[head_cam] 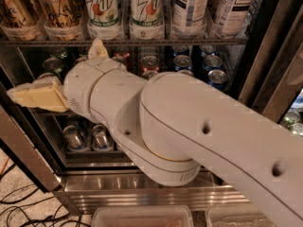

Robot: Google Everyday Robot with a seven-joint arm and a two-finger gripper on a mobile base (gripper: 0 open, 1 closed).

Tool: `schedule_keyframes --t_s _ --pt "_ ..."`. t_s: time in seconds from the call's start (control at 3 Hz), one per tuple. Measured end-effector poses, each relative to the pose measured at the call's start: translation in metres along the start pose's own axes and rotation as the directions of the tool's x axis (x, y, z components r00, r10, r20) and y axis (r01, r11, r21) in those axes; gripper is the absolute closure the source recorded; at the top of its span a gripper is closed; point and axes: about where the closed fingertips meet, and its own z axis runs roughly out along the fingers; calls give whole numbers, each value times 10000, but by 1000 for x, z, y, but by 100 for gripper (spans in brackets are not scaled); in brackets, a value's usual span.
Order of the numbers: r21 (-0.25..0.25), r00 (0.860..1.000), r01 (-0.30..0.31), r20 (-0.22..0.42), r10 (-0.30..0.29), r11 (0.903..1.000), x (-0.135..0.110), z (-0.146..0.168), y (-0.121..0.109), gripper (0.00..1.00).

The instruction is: Pick orange can from top shelf of fridge

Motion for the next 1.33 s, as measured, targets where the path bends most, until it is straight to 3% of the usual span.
schedule_keyframes --t_s 0.33,1.33 --pt "-433 9996 80 282 -68 9990 -1 17 9 0" --pt "-658 9965 343 779 -291 9972 -21 41 22 0"
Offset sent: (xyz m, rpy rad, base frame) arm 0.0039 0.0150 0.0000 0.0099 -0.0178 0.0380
